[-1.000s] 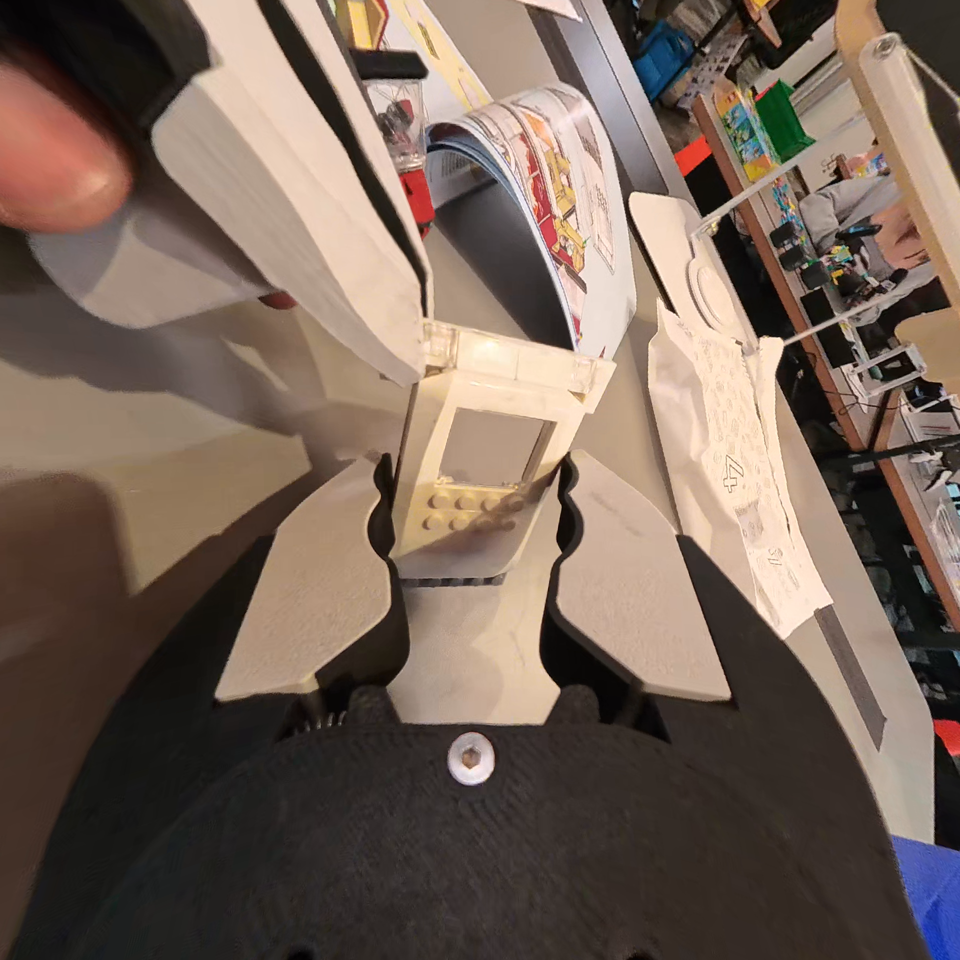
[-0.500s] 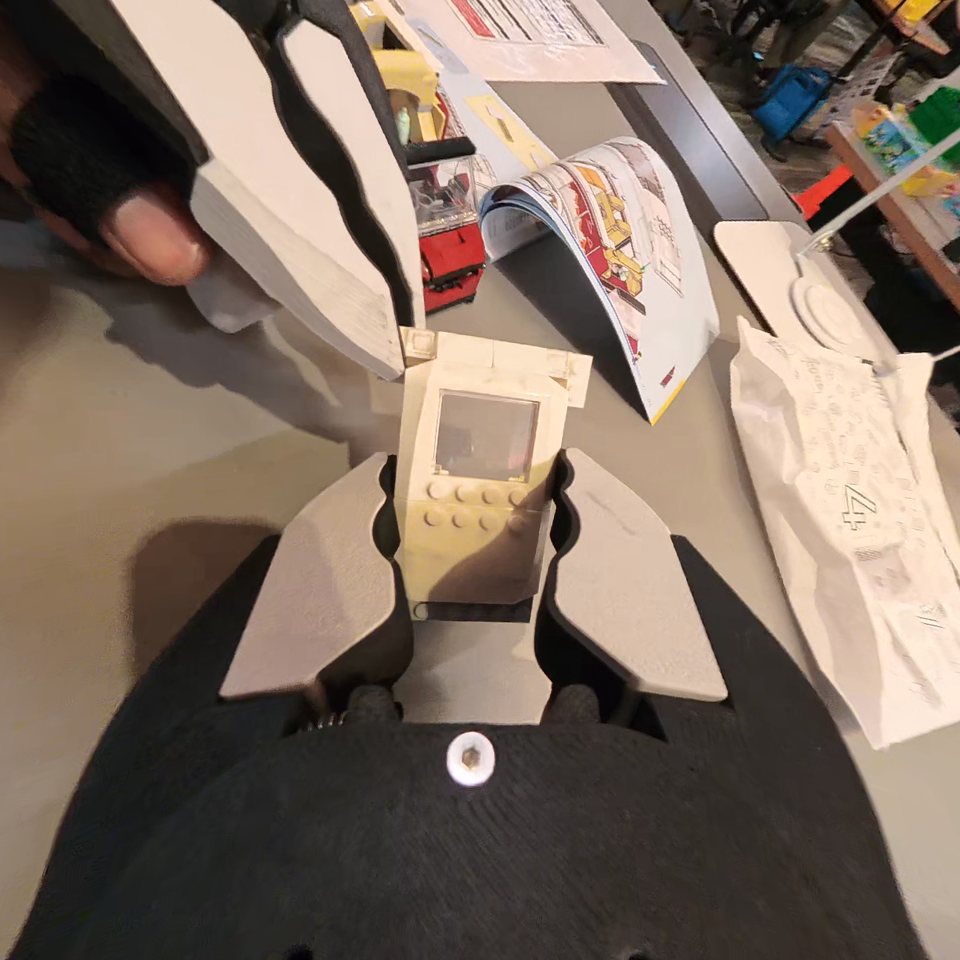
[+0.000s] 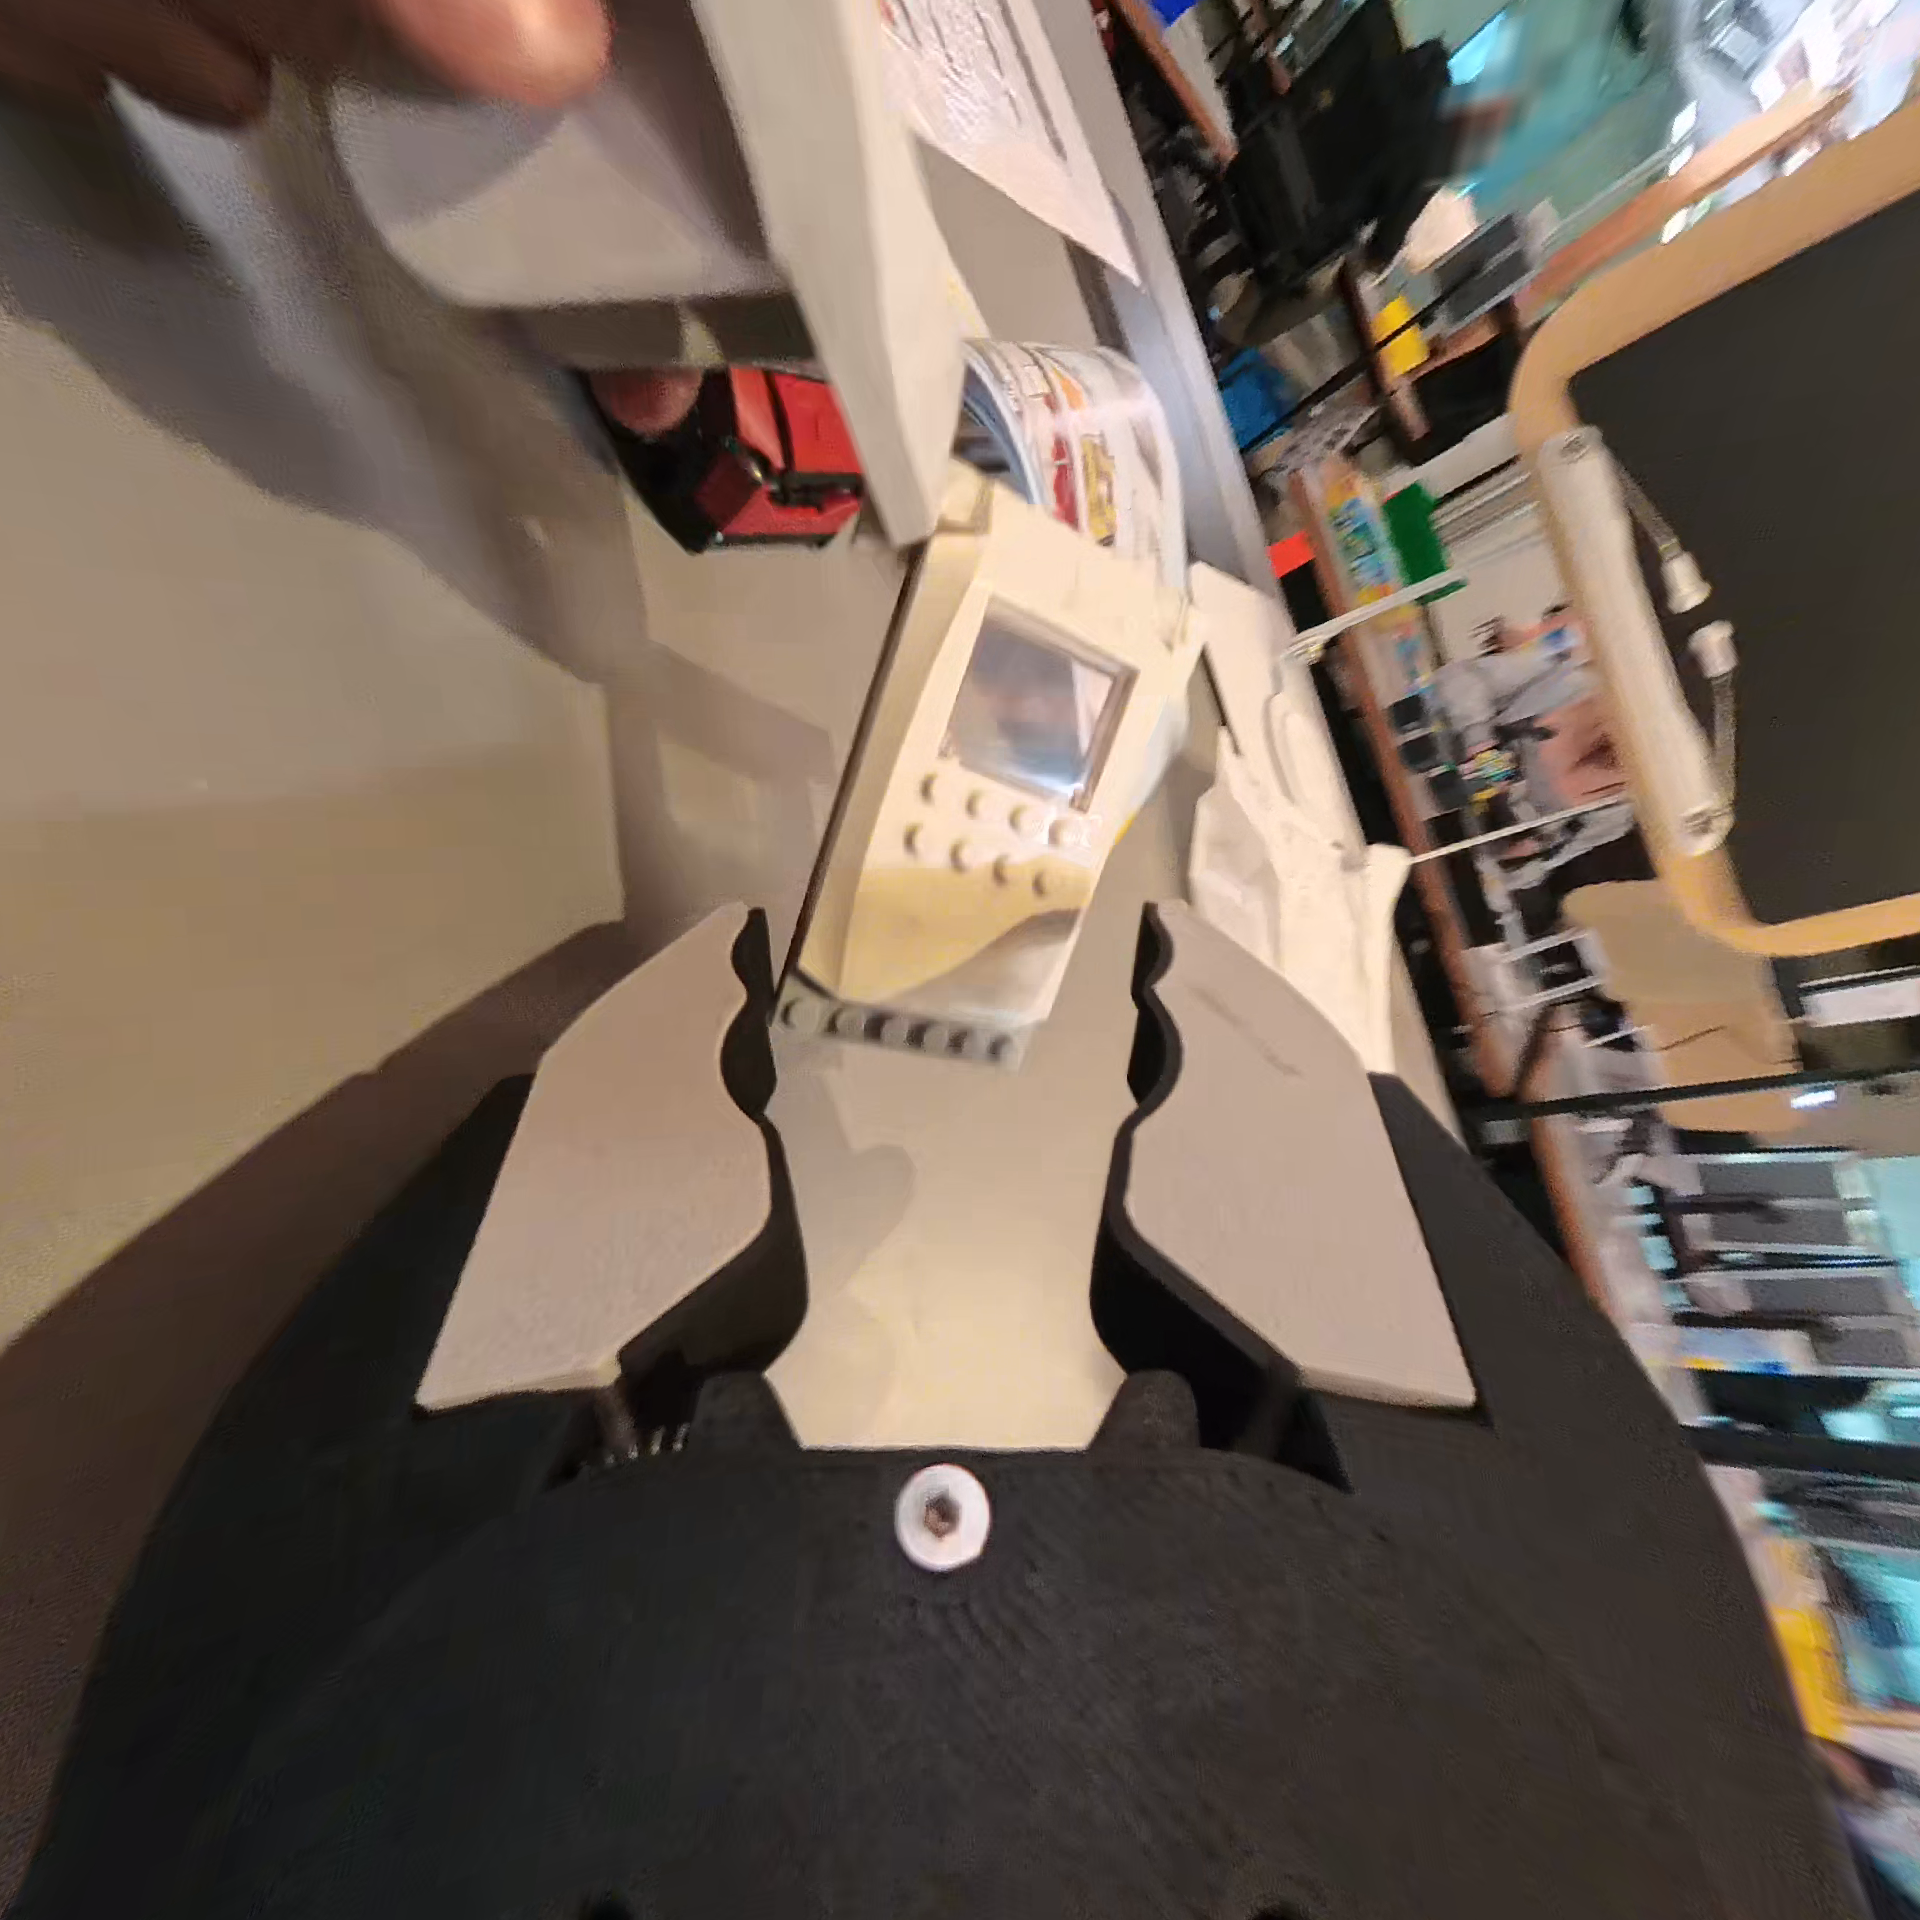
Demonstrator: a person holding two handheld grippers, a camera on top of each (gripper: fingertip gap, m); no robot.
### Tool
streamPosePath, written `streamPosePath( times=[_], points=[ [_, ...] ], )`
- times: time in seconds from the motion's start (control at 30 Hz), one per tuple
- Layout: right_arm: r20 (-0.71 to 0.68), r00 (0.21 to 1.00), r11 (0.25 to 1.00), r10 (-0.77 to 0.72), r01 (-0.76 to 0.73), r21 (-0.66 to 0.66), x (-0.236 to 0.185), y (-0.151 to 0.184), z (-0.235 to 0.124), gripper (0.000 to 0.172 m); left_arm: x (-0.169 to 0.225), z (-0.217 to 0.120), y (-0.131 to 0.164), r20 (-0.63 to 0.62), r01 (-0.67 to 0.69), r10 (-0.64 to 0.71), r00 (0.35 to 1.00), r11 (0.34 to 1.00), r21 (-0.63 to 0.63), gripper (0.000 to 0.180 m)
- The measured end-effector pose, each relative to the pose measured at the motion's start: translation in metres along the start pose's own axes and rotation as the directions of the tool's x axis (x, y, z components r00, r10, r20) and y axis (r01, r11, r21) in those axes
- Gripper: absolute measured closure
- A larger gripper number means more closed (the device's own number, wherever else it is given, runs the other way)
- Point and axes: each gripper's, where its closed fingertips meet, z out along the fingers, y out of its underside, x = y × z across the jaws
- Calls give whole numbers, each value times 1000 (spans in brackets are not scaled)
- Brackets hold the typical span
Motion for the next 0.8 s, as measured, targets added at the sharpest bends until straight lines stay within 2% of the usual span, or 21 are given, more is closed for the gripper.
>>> streamPosePath(
  times=[0.17, 0.3, 0.37, 0.47, 0.53, 0.63, 0.7, 0.8],
  points=[
    [-158, 965, 978, -208, 209, -14, 14, 1, -2, 105, 1, -6, -10, -88, 160, -154, 984, 985, 64, 172],
    [-251, 928, 958, -274, 286, 12, 23, -5, -9, 143, 6, -7, -13, -146, 210, -198, 969, 975, 73, 171],
    [-257, 935, 965, -245, 261, 30, 29, -6, -13, 161, 6, -7, -15, -118, 143, -133, 984, 987, 75, 166],
    [-191, 967, 980, -171, 187, 68, 29, -6, -16, 162, 8, -6, -15, -28, -39, 41, 999, 998, 51, 155],
    [-77, 994, 993, -72, 79, 82, 21, -2, -14, 162, 4, -5, -16, 59, -184, 182, 981, 982, 33, 143],
    [114, 992, 996, 59, -67, 64, 4, 3, -12, 162, -1, -4, -15, 187, -445, 443, 877, 895, -35, 129],
    [205, 974, 993, 96, -108, 45, -6, 5, -13, 162, 5, 0, -12, 208, -602, 603, 770, 795, -77, 128],
    [270, 957, 990, 107, -127, 59, -14, -1, -17, 162, 18, 9, 3, 176, -768, 783, 597, 621, -155, 134]
  ],
)
